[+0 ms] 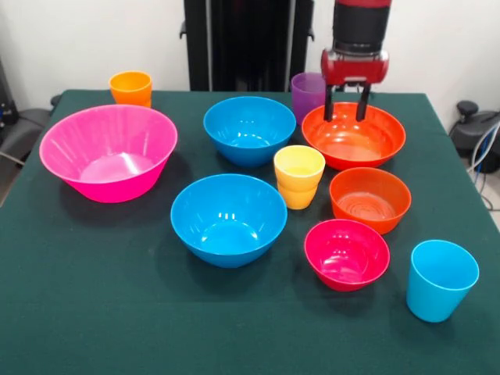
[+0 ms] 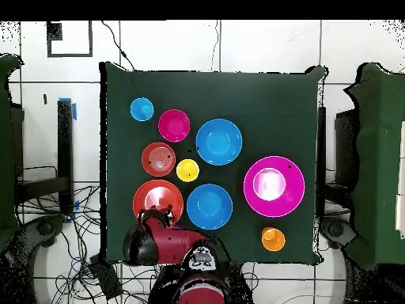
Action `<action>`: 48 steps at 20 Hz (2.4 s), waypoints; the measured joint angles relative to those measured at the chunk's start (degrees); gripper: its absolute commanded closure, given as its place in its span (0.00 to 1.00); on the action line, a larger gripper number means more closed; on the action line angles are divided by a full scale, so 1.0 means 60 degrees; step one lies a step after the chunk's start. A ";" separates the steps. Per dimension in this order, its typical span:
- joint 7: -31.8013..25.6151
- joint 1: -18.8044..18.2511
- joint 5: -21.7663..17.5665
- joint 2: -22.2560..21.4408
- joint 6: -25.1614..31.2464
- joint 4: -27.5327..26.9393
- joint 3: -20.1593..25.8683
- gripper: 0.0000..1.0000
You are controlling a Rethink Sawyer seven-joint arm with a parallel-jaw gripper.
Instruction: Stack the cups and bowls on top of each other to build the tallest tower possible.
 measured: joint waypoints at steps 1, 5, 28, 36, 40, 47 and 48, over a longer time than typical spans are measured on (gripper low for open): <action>0.0000 0.0000 -0.0012 0.0239 0.0000 -0.0012 0.0000 0.00; 0.0000 0.0005 -0.0026 0.0719 0.0000 -0.0079 -0.0052 0.00; 0.0000 0.1080 0.0148 0.0958 0.1473 -0.1544 -0.1262 0.00; 0.0000 0.1107 0.0148 0.0566 0.2500 -0.1938 -0.1270 0.00; 0.0000 0.1121 0.0148 0.0360 0.3216 -0.2321 -0.1273 0.00; 0.0000 0.1121 0.0142 0.0300 0.3918 -0.3107 -0.1274 0.00; 0.0000 0.1121 0.0140 0.0299 0.3944 -0.3181 -0.1274 0.00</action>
